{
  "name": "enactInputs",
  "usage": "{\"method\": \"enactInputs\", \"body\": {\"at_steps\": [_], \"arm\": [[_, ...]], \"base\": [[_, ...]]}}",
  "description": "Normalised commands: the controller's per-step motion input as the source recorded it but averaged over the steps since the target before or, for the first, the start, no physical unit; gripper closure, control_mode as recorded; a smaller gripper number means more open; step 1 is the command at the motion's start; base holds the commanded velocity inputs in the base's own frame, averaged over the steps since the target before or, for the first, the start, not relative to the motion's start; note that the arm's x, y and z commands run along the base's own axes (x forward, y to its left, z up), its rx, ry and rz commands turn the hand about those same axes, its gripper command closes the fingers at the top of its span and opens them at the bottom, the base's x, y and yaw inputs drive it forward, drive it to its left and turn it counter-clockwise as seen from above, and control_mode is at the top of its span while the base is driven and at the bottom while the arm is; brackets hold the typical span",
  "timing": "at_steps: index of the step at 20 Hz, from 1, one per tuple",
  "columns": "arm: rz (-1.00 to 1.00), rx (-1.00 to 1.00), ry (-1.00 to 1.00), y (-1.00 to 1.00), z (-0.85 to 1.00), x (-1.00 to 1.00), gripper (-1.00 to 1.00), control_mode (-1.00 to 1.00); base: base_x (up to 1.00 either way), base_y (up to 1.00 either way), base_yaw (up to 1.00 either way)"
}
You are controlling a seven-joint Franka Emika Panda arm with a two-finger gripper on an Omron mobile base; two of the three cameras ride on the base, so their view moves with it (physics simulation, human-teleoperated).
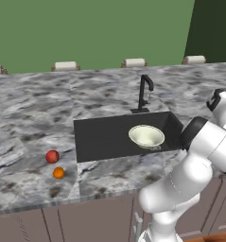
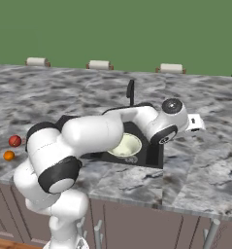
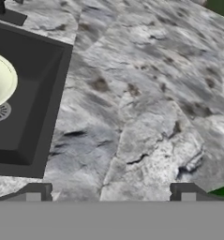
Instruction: Remove the onion and tangerine from the sink. Then move the bowl and cup from the counter to the sink for washing.
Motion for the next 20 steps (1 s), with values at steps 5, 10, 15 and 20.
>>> {"method": "enactInputs", "body": {"at_steps": [5,10,15,20], "arm": [[-0.05,0.0,0.0,-0.33,0.1,-0.13,-1.0,-1.0],[-0.06,0.0,0.0,-0.33,0.08,-0.14,-1.0,-1.0],[-0.1,0.0,0.0,-0.28,0.04,-0.2,-1.0,-1.0],[-0.1,0.0,0.0,-0.23,0.0,-0.26,-1.0,-1.0]], "base": [[0.0,0.0,0.0],[0.0,0.0,0.0],[0.0,0.0,0.0],[0.0,0.0,0.0]]}}
